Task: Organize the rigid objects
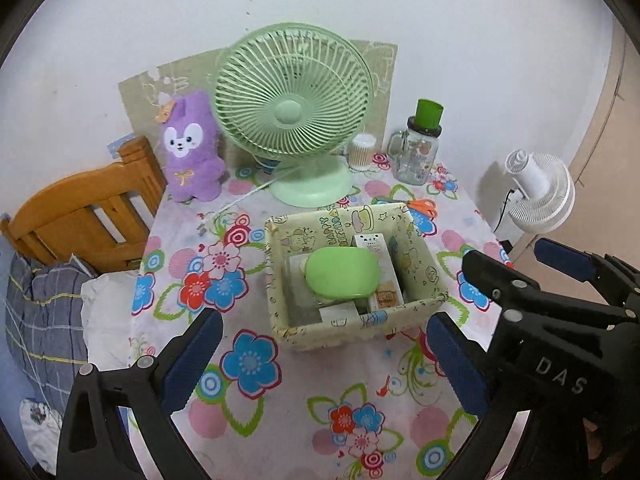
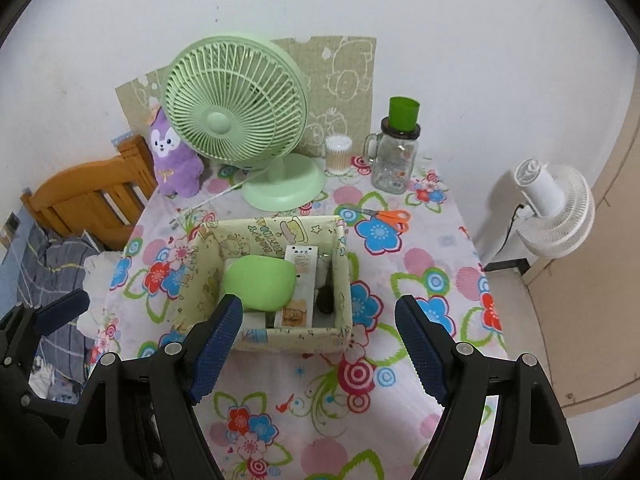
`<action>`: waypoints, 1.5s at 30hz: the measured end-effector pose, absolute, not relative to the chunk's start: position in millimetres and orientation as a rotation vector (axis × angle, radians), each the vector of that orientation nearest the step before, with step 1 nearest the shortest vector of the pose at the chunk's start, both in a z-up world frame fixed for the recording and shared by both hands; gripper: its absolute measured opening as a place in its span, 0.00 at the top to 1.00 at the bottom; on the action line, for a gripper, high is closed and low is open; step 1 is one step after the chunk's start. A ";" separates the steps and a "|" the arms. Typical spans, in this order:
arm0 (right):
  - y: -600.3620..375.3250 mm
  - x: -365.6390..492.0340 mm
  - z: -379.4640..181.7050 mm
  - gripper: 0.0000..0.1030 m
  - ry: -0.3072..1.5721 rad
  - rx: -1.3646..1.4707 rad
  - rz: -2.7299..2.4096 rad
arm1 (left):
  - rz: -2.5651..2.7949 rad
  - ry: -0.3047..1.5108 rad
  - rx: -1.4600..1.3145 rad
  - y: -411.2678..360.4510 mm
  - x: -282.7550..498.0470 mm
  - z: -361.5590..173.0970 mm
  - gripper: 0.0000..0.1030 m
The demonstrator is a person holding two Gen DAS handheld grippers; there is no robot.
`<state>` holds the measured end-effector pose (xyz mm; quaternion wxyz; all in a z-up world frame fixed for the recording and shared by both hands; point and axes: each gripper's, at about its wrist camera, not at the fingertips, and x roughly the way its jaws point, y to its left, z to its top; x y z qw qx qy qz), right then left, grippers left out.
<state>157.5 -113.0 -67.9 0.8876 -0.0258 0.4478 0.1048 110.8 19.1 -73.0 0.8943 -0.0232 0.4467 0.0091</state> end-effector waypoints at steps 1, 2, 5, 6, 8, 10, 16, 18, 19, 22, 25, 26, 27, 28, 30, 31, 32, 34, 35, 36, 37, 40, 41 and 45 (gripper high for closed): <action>-113.2 154.1 -65.3 0.21 0.926 -0.052 0.218 | 0.019 0.921 -0.048 20.3 106.9 -70.2 0.00; -113.3 150.9 -62.8 0.21 0.922 -0.050 0.219 | 0.021 0.913 -0.047 21.4 102.9 -67.0 0.00; -116.0 140.2 -51.4 0.21 0.908 -0.045 0.221 | 0.024 0.892 -0.042 23.7 93.8 -58.0 0.00; -116.3 137.1 -47.3 0.21 0.906 -0.051 0.219 | 0.021 0.884 -0.044 24.3 90.6 -54.2 0.00; -117.8 130.1 -38.1 0.21 0.894 -0.061 0.219 | 0.029 0.874 -0.042 24.2 85.9 -47.9 0.00; -121.0 123.3 -28.3 0.21 0.872 -0.056 0.227 | 0.036 0.848 -0.031 22.6 79.4 -37.9 0.00; -133.9 105.4 -3.1 0.21 0.813 -0.036 0.218 | 0.059 0.824 -0.038 21.2 65.3 -14.7 0.00; -138.9 99.8 1.9 0.21 0.794 -0.026 0.205 | 0.078 0.814 -0.032 19.6 60.8 -9.3 0.00; -141.0 98.3 3.4 0.21 0.790 -0.021 0.201 | 0.083 0.810 -0.033 19.0 58.5 -6.5 0.00; -149.2 92.0 7.7 0.21 0.782 -0.014 0.193 | 0.081 0.810 -0.047 19.0 54.6 -3.4 0.00; -154.8 85.9 10.8 0.21 0.776 -0.013 0.193 | 0.082 0.810 -0.056 18.3 49.9 -0.1 0.00; -156.8 83.3 12.0 0.21 0.773 -0.012 0.192 | 0.081 0.807 -0.058 17.6 47.6 0.9 0.00; -157.8 82.1 12.7 0.21 0.771 -0.012 0.191 | 0.080 0.804 -0.061 17.3 46.3 2.7 0.00; -159.0 80.1 13.7 0.21 0.766 -0.016 0.187 | 0.079 0.800 -0.065 17.1 44.8 4.7 0.00; -159.3 77.4 15.1 0.21 0.760 -0.030 0.182 | 0.076 0.789 -0.068 16.5 42.7 9.1 0.00; -159.4 75.9 15.3 0.21 0.758 -0.034 0.180 | 0.079 0.783 -0.067 16.2 41.5 11.2 0.00; -160.1 74.8 15.7 0.21 0.754 -0.031 0.180 | 0.080 0.778 -0.065 15.8 40.1 12.8 0.00; -161.9 72.4 16.6 0.21 0.752 -0.021 0.187 | 0.081 0.765 -0.060 13.6 37.5 16.2 0.00; -162.1 71.8 16.6 0.21 0.751 -0.020 0.188 | 0.079 0.763 -0.060 12.9 36.9 16.8 0.00; -161.8 71.1 16.5 0.21 0.749 -0.023 0.186 | 0.074 0.763 -0.062 12.2 35.9 17.2 0.00; -161.1 70.5 16.1 0.21 0.748 -0.025 0.187 | 0.067 0.763 -0.066 11.9 35.6 16.9 0.00; -161.3 68.7 15.6 0.21 0.755 -0.016 0.198 | 0.069 0.766 -0.079 12.5 35.3 14.8 0.00; -161.6 68.5 15.4 0.21 0.755 -0.015 0.199 | 0.072 0.770 -0.083 12.6 35.3 13.6 0.00; -160.6 67.0 13.9 0.21 0.758 -0.019 0.199 | 0.093 0.778 -0.083 13.3 35.4 10.8 0.00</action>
